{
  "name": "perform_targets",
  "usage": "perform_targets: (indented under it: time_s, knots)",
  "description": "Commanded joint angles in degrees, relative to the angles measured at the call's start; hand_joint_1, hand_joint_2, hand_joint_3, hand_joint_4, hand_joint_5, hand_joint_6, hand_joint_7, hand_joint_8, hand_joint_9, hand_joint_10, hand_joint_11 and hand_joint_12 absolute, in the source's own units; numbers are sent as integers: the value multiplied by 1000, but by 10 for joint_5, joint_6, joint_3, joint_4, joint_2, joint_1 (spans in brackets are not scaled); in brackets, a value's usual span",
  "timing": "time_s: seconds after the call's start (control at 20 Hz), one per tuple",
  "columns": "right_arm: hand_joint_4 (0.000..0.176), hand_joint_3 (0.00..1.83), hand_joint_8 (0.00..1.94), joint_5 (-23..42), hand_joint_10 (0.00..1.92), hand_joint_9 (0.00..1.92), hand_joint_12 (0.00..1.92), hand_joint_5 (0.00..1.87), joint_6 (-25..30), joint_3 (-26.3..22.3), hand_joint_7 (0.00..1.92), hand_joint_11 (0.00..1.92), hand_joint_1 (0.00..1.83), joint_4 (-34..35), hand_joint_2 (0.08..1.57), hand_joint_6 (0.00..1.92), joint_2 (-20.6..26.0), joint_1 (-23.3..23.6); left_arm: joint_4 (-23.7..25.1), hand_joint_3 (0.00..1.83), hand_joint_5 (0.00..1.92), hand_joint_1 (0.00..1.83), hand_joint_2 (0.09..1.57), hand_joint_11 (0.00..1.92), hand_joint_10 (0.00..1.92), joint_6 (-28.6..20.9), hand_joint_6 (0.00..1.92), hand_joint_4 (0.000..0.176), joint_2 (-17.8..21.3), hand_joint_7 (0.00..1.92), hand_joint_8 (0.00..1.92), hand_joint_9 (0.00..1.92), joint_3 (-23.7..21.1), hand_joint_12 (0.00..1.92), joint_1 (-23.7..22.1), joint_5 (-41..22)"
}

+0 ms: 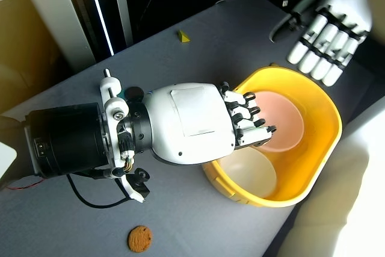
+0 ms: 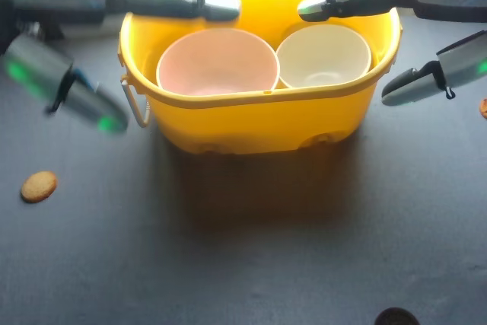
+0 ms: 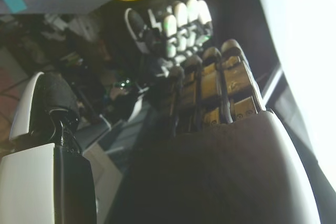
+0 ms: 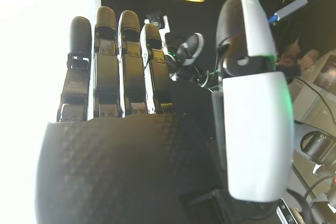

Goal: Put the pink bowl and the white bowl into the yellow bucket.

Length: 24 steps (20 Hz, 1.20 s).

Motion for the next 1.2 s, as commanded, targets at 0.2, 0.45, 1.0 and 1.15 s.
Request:
perform_targets:
  time_s: [0.2,0.45,1.0,1.15]
  knots:
    - [0,0,1,57,0,235,793,188,8,-24,236,0,635,10,968,4,18,0,-37,0,0,420,1045,4,0,39,0,0,101,0,0,0,-136,2,88,-19]
    - [0,0,4,60,4,169,671,146,-5,-77,177,0,521,-27,913,6,37,-1,18,0,0,363,1018,5,0,63,0,0,158,0,0,0,-254,2,85,-5]
    - [0,0,1,80,2,114,429,72,-69,-222,115,0,495,-65,837,2,106,-51,8,0,0,216,1014,0,0,111,0,0,220,0,0,0,-418,0,132,105]
    - [0,1,0,83,0,62,278,21,-69,-239,66,0,416,-65,855,0,115,-60,39,0,0,177,1014,0,0,92,0,0,219,0,0,0,-429,0,110,128]
